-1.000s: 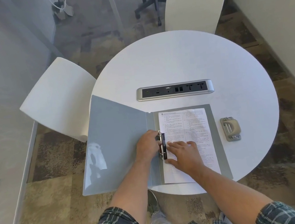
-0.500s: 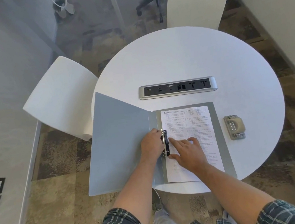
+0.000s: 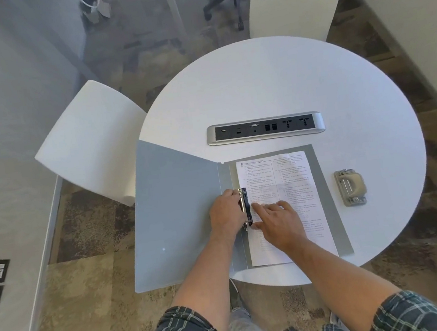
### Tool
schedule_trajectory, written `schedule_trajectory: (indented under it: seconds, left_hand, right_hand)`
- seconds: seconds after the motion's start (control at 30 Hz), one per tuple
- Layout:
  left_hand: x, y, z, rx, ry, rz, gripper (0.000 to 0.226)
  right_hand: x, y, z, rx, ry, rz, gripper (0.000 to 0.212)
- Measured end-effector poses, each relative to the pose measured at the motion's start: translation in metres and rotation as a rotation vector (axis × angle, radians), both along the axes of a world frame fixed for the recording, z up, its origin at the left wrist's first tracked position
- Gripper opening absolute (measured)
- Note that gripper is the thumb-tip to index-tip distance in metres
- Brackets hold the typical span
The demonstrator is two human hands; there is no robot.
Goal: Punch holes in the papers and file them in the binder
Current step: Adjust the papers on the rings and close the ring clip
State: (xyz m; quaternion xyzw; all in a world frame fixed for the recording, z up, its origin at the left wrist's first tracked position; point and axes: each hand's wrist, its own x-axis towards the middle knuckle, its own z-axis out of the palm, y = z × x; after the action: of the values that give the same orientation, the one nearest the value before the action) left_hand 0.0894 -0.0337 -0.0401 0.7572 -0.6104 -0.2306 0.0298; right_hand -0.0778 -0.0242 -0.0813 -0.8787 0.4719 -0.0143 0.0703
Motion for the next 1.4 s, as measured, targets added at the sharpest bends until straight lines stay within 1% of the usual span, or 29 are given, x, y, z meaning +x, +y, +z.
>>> schedule_trajectory:
  seconds: [0.1,0.2,0.27,0.47,0.53,0.6,0.67,0.7,0.77,0.83,0.9,0.97,1.07,1.2,1.27,1.3,1.33,1.4]
  left_hand:
    - [0.001,-0.003,0.002,0.017,-0.013,-0.017,0.036]
    - [0.002,-0.008,0.002,0.050,-0.013,-0.052,0.031]
    - [0.002,-0.007,0.001,0.039,-0.008,-0.059,0.033]
    - [0.006,-0.012,-0.001,0.014,0.015,-0.055,0.040]
    - [0.012,-0.022,0.003,0.064,0.001,-0.087,0.048]
    - [0.016,-0.030,0.010,0.145,-0.005,-0.121,0.063]
    - [0.016,-0.033,0.014,0.199,0.011,-0.124,0.078]
    - [0.015,-0.030,0.014,0.202,0.026,-0.112,0.082]
    - [0.011,-0.020,0.010,0.166,0.085,-0.058,0.083]
    - [0.008,-0.008,0.005,0.134,0.174,0.009,0.079]
    - [0.007,0.003,-0.005,0.131,0.247,0.046,0.076]
    - [0.006,0.010,-0.011,0.131,0.274,0.022,0.074]
    - [0.006,0.015,-0.013,0.140,0.197,-0.038,0.073]
    - [0.005,0.017,-0.017,0.114,0.131,-0.056,0.070]
    - [0.006,0.018,-0.017,0.115,0.125,-0.070,0.069]
    - [0.007,0.019,-0.017,0.115,0.121,-0.075,0.069]
    - [0.007,0.019,-0.017,0.115,0.114,-0.080,0.069]
    - [0.006,0.020,-0.017,0.119,0.102,-0.084,0.069]
  right_hand:
    - [0.001,-0.003,0.001,0.024,-0.013,0.003,0.055]
    - [-0.003,-0.010,-0.003,0.016,-0.011,0.060,0.059]
    - [-0.005,-0.012,-0.005,0.034,-0.001,0.070,0.058]
    - [0.001,-0.027,0.004,0.246,0.035,0.050,0.064]
    - [0.007,-0.038,0.011,0.309,0.049,0.027,0.067]
    - [0.015,-0.046,0.021,0.352,0.049,0.010,0.069]
    - [0.016,-0.052,0.032,0.422,0.005,-0.010,0.071]
    - [0.012,-0.053,0.036,0.446,-0.028,-0.037,0.071]
    - [-0.003,-0.052,0.038,0.403,-0.099,-0.167,0.065]
    - [-0.023,-0.048,0.036,0.285,-0.181,-0.402,0.060]
    - [-0.040,-0.043,0.033,0.218,-0.197,-0.642,0.063]
    - [-0.048,-0.041,0.034,0.245,-0.159,-0.825,0.070]
    - [-0.045,-0.041,0.037,0.305,-0.159,-0.923,0.073]
    - [-0.037,-0.056,0.039,0.431,-0.240,-1.080,0.068]
    - [-0.044,-0.068,0.030,0.482,-0.333,-1.180,0.060]
    - [-0.048,-0.072,0.027,0.511,-0.390,-1.211,0.054]
    - [-0.053,-0.076,0.026,0.540,-0.452,-1.208,0.043]
    - [-0.060,-0.081,0.026,0.583,-0.519,-1.158,0.013]
